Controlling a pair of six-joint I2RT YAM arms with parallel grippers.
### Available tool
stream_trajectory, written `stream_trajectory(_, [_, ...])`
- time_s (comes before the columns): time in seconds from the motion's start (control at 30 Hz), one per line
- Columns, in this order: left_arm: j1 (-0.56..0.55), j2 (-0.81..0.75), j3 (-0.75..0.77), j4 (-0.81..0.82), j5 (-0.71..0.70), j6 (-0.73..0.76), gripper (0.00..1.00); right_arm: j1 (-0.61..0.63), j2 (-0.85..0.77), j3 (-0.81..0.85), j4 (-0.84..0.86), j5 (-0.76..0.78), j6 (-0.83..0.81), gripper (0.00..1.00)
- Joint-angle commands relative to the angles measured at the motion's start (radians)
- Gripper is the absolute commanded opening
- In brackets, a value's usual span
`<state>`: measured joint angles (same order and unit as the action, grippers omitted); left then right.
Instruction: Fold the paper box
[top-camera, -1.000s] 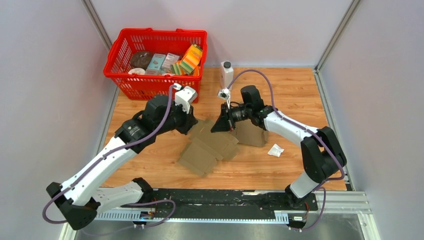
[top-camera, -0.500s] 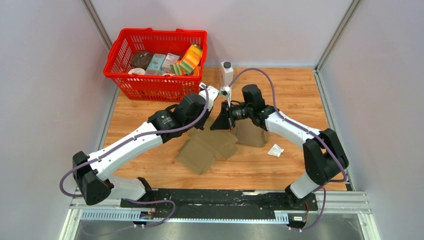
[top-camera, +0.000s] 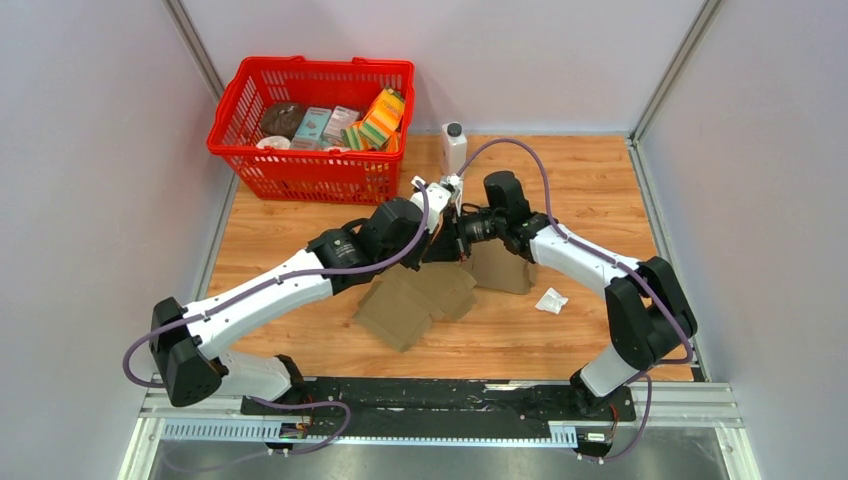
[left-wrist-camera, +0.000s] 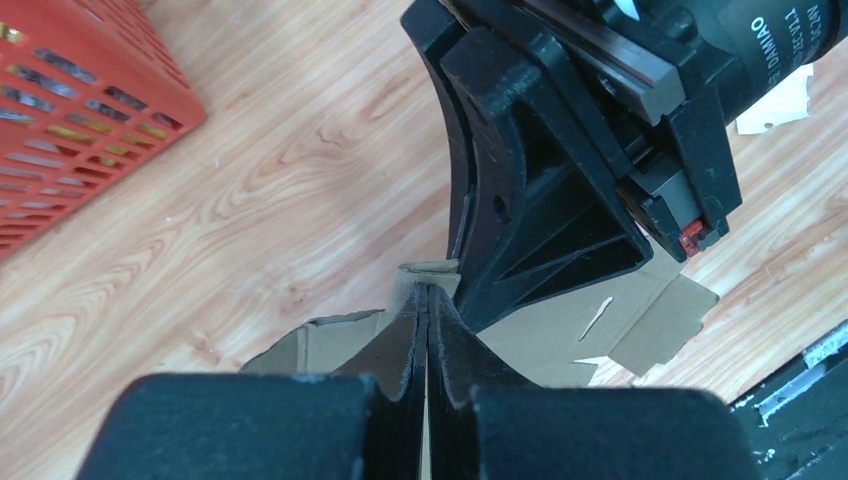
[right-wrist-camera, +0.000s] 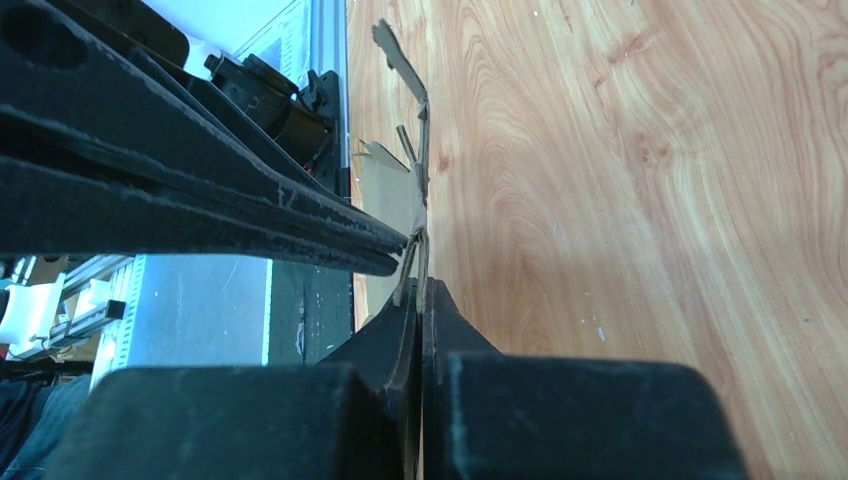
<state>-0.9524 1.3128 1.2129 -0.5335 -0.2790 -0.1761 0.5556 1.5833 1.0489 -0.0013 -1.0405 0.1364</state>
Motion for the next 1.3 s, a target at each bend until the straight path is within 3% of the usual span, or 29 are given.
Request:
stream_trajectory(0.0, [-0.006,0.026,-0.021,0.049,0.032,-0.048,0.00,0.010,-0.040,-0.003,0.066,-0.044,0.012,0.00])
stream_trajectory(0.2, [-0.006,-0.124,-0.090,-0.016,-0.090,-0.095,0.04,0.010,-0.036,0.003,0.041,-0.047,-0.007,0.00])
stream_trajectory(0.33, [0.029,-0.323,-0.197,-0.101,-0.100,-0.190,0.28,0.010,-0.037,0.000,0.040,-0.050,-0.011,0.00])
stream_trajectory(0.43, [0.086,-0.432,-0.274,-0.109,-0.085,-0.259,0.32,0.010,-0.036,-0.003,0.056,-0.050,0.003,0.00])
stream_trajectory(0.5, [0.105,-0.466,-0.323,-0.089,-0.085,-0.270,0.30,0.010,-0.037,-0.006,0.075,-0.053,0.014,0.00])
stream_trajectory(0.6, [0.115,-0.469,-0.351,-0.059,-0.098,-0.281,0.16,0.009,-0.039,-0.009,0.078,-0.053,0.017,0.00])
stream_trajectory(0.63, [0.118,-0.443,-0.346,-0.077,-0.110,-0.290,0.05,0.010,-0.037,-0.009,0.075,-0.050,0.016,0.00])
stream_trajectory(0.7, [0.121,-0.411,-0.323,-0.094,-0.115,-0.298,0.00,0.010,-0.034,-0.007,0.073,-0.050,0.017,0.00])
stream_trajectory(0.97, [0.122,-0.345,-0.334,-0.042,-0.146,-0.295,0.00,0.010,-0.037,-0.009,0.075,-0.047,0.017,0.00])
stream_trajectory(1.27, [0.121,-0.302,-0.374,0.010,-0.031,-0.345,0.00,0.010,-0.026,-0.004,0.084,-0.049,0.023,0.00])
